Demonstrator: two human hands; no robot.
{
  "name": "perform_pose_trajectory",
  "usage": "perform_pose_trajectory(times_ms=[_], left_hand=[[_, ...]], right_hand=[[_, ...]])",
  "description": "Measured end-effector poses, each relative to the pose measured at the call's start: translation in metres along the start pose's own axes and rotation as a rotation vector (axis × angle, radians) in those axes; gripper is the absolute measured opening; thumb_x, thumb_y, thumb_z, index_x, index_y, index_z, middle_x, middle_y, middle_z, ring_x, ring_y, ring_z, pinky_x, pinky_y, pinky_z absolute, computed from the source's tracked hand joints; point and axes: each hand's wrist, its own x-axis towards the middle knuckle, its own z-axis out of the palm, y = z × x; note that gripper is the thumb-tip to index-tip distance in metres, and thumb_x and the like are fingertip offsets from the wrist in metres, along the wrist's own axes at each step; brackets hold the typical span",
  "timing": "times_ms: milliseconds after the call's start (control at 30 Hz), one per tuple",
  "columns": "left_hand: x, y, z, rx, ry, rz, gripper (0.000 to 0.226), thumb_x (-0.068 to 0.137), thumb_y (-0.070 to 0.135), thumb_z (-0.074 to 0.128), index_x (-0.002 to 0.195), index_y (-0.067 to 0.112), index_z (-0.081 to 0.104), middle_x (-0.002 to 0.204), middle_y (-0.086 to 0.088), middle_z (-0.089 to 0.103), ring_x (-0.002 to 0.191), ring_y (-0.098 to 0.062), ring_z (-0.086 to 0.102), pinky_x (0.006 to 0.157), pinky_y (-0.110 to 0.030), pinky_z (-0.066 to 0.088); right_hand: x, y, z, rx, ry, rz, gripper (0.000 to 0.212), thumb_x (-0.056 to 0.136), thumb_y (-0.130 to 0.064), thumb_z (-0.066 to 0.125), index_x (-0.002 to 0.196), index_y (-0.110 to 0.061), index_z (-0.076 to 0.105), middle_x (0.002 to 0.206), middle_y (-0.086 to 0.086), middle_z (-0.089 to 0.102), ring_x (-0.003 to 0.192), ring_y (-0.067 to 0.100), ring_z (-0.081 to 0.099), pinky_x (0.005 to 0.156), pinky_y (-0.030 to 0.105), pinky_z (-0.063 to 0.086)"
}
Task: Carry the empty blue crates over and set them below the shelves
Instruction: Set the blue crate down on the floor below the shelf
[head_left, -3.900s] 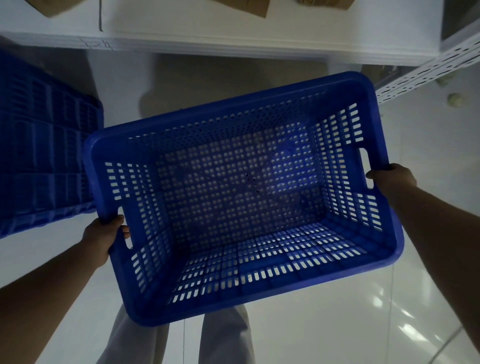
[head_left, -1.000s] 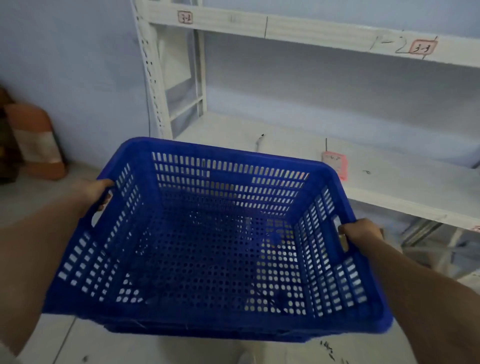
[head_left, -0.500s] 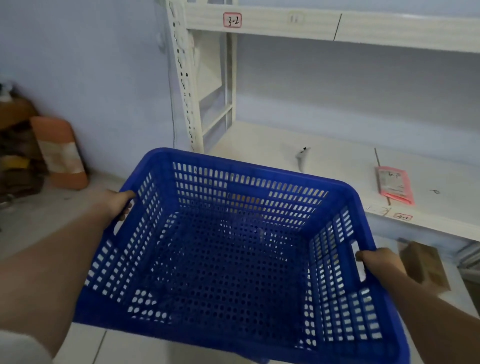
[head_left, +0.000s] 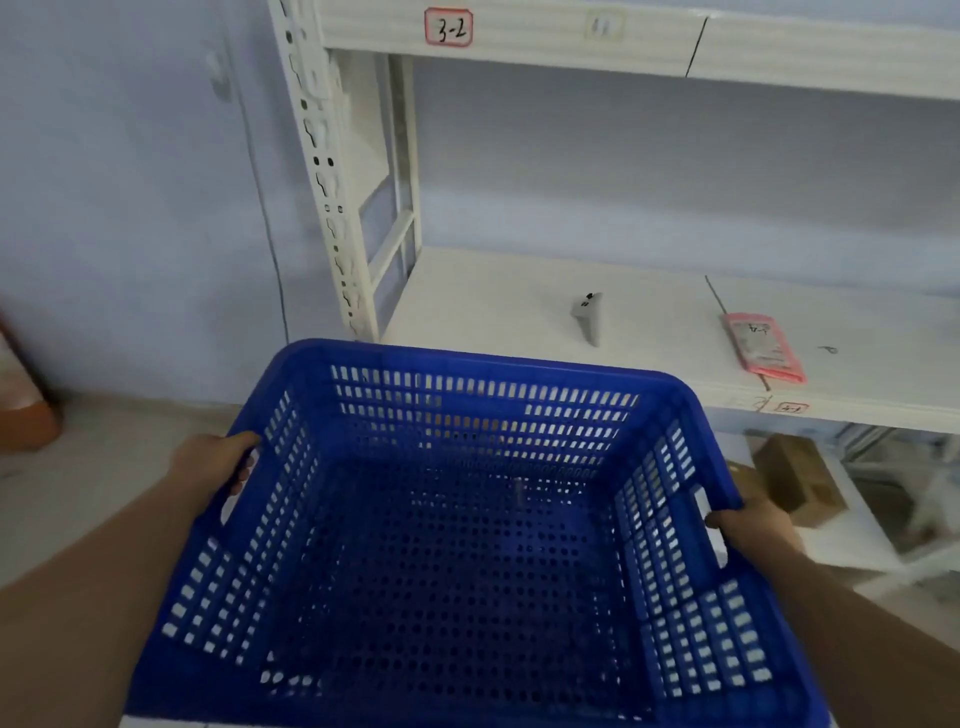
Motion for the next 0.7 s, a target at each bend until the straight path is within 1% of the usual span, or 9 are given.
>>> perform_pose_trajectory(times_ms=[33,67,167,300,367,400,467,533,700], left_hand=[[0.005,0.0,0.0,0.01,-0.008,0.005,0.034,0.088,0.017,0.058,0.058,0.002,0.052,0.055,-0.017,0.05,0.043,-0.027,0.046,0.049,-0.029,0.042],[0.009,0.0,0.0,0.024,-0.016,0.002,0.034,0.088,0.018,0.059,0.058,0.001,0.053,0.056,-0.018,0.051,0.044,-0.027,0.046,0.05,-0.029,0.042],[0.024,-0.001,0.002,0.038,-0.045,-0.01,0.033,0.085,0.022,0.062,0.061,0.0,0.055,0.061,-0.02,0.055,0.051,-0.029,0.046,0.059,-0.036,0.043],[0.044,-0.001,0.005,0.051,-0.071,-0.025,0.035,0.083,0.028,0.065,0.063,0.0,0.057,0.062,-0.02,0.057,0.054,-0.029,0.049,0.068,-0.045,0.05],[0.048,-0.001,0.01,0.059,-0.094,-0.027,0.032,0.085,0.025,0.065,0.066,0.0,0.057,0.064,-0.019,0.056,0.054,-0.029,0.049,0.065,-0.042,0.048],[0.05,0.0,0.014,0.059,-0.102,-0.032,0.029,0.085,0.023,0.065,0.07,-0.001,0.058,0.066,-0.019,0.057,0.056,-0.03,0.05,0.064,-0.04,0.046],[0.054,0.0,0.02,0.053,-0.104,-0.043,0.026,0.086,0.022,0.065,0.082,-0.003,0.06,0.072,-0.019,0.059,0.061,-0.031,0.053,0.063,-0.038,0.048],[0.058,0.004,0.023,0.054,-0.123,-0.042,0.027,0.086,0.021,0.066,0.089,-0.005,0.06,0.075,-0.018,0.059,0.062,-0.031,0.053,0.061,-0.037,0.048],[0.066,0.014,0.025,0.125,-0.152,0.006,0.024,0.088,0.02,0.063,0.09,-0.004,0.059,0.071,-0.017,0.058,0.059,-0.029,0.051,0.06,-0.034,0.046]], right_hand=[[-0.001,-0.003,0.004,-0.005,0.006,0.019,0.039,0.075,-0.021,0.072,0.108,-0.002,0.062,0.087,0.017,0.064,0.068,0.027,0.058,0.064,0.032,0.044],[-0.003,-0.005,0.007,-0.013,0.007,0.034,0.04,0.075,-0.022,0.071,0.108,-0.001,0.062,0.088,0.017,0.064,0.067,0.026,0.057,0.063,0.031,0.044],[-0.006,-0.013,0.015,-0.047,0.024,0.057,0.04,0.076,-0.021,0.07,0.11,-0.001,0.063,0.089,0.017,0.064,0.073,0.029,0.058,0.067,0.032,0.045],[-0.005,-0.017,0.022,-0.014,0.072,0.081,0.039,0.08,-0.018,0.068,0.113,0.001,0.063,0.087,0.018,0.061,0.074,0.03,0.058,0.071,0.034,0.047],[-0.002,-0.02,0.025,0.002,0.084,0.077,0.041,0.081,-0.019,0.068,0.115,0.002,0.062,0.089,0.017,0.06,0.076,0.03,0.058,0.073,0.036,0.048],[0.0,-0.022,0.027,0.006,0.083,0.08,0.042,0.082,-0.021,0.068,0.117,0.003,0.061,0.089,0.017,0.059,0.073,0.029,0.057,0.072,0.035,0.047],[0.005,-0.028,0.032,0.021,0.081,0.09,0.043,0.086,-0.021,0.065,0.119,0.006,0.059,0.088,0.017,0.057,0.061,0.024,0.051,0.068,0.034,0.042],[0.011,-0.032,0.035,0.046,0.089,0.1,0.042,0.087,-0.017,0.063,0.121,0.008,0.057,0.089,0.018,0.054,0.055,0.02,0.045,0.065,0.033,0.038],[0.018,-0.034,0.036,0.089,0.088,0.092,0.041,0.086,-0.016,0.063,0.121,0.005,0.058,0.089,0.017,0.056,0.065,0.026,0.049,0.065,0.031,0.039]])
